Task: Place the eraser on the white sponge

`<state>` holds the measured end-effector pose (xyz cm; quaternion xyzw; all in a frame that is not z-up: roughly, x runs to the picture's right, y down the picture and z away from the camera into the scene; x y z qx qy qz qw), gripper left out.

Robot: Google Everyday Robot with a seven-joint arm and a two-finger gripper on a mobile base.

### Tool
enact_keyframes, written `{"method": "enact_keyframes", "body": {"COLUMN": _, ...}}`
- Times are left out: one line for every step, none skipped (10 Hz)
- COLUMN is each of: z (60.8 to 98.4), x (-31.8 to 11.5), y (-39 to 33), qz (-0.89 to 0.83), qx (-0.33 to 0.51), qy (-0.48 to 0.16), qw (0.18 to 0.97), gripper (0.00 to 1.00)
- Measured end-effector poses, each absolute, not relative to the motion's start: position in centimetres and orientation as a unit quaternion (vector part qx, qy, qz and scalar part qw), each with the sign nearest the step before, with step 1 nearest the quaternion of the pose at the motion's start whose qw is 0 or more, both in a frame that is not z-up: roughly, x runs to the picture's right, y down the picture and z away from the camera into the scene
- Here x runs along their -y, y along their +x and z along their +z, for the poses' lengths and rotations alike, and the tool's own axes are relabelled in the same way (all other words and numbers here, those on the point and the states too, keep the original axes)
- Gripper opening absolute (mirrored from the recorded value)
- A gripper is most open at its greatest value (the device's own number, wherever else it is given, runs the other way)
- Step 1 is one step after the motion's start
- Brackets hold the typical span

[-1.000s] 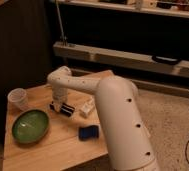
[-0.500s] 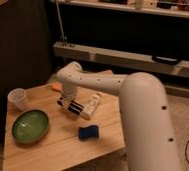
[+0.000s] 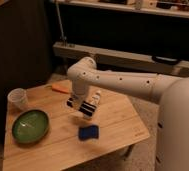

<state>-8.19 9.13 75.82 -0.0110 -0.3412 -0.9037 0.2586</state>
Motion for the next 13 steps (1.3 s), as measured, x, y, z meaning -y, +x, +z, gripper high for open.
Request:
{"method": "enact_keyframes", "body": {"z": 75.5, "x": -10.2, "y": -8.3, "qz": -0.905, "qx": 0.347, "qy": -0.011, "qw": 0.248, "gripper": 0.0}}
{"method": "enact_keyframes", "body": {"z": 75.2, "x": -12.1, "y": -8.8, "qz": -0.906, "qx": 0.353, "qy": -0.007, "qw": 0.233, "gripper": 0.0}}
{"method": "enact_keyframes", "body": {"z": 75.2, "x": -14.1, "y": -8.8, "qz": -0.908, "qx": 0.356, "qy": -0.004, "qw": 0.223, "gripper": 0.0}}
{"method": "enact_keyframes", "body": {"z": 75.0, "x": -17.4, "y": -8.5, "qz": -0.908, "qx": 0.359, "qy": 0.0, "qw": 0.214, "gripper": 0.0}}
{"method": "enact_keyframes", "body": {"z": 74.5, "x": -19.6, "y": -7.7, "qz": -0.908, "qx": 0.362, "qy": 0.002, "qw": 0.212, "gripper": 0.0}}
{"method": "enact_keyframes", "body": {"z": 73.9, "x": -21.2, "y": -6.6, "qz": -0.908, "qx": 0.362, "qy": 0.003, "qw": 0.211, "gripper": 0.0}}
{"method": "enact_keyframes", "body": {"z": 73.5, "x": -22.1, "y": -5.5, "qz": -0.907, "qx": 0.361, "qy": 0.002, "qw": 0.216, "gripper": 0.0}}
{"method": "enact_keyframes", "body": {"z": 73.5, "x": -22.3, "y": -4.6, "qz": -0.907, "qx": 0.358, "qy": 0.001, "qw": 0.221, "gripper": 0.0}}
{"method": "enact_keyframes", "body": {"z": 73.6, "x": -22.1, "y": -4.2, "qz": -0.907, "qx": 0.356, "qy": 0.001, "qw": 0.224, "gripper": 0.0}}
{"method": "enact_keyframes", "body": {"z": 74.4, "x": -21.3, "y": -3.7, "qz": -0.908, "qx": 0.353, "qy": 0.002, "qw": 0.226, "gripper": 0.0}}
{"method": "enact_keyframes", "body": {"z": 75.3, "x": -20.6, "y": -3.3, "qz": -0.909, "qx": 0.351, "qy": 0.003, "qw": 0.225, "gripper": 0.0}}
{"method": "enact_keyframes", "body": {"z": 76.3, "x": -20.2, "y": -3.6, "qz": -0.91, "qx": 0.352, "qy": 0.005, "qw": 0.221, "gripper": 0.0}}
{"method": "enact_keyframes", "body": {"z": 77.1, "x": -20.0, "y": -4.5, "qz": -0.91, "qx": 0.354, "qy": 0.009, "qw": 0.215, "gripper": 0.0}}
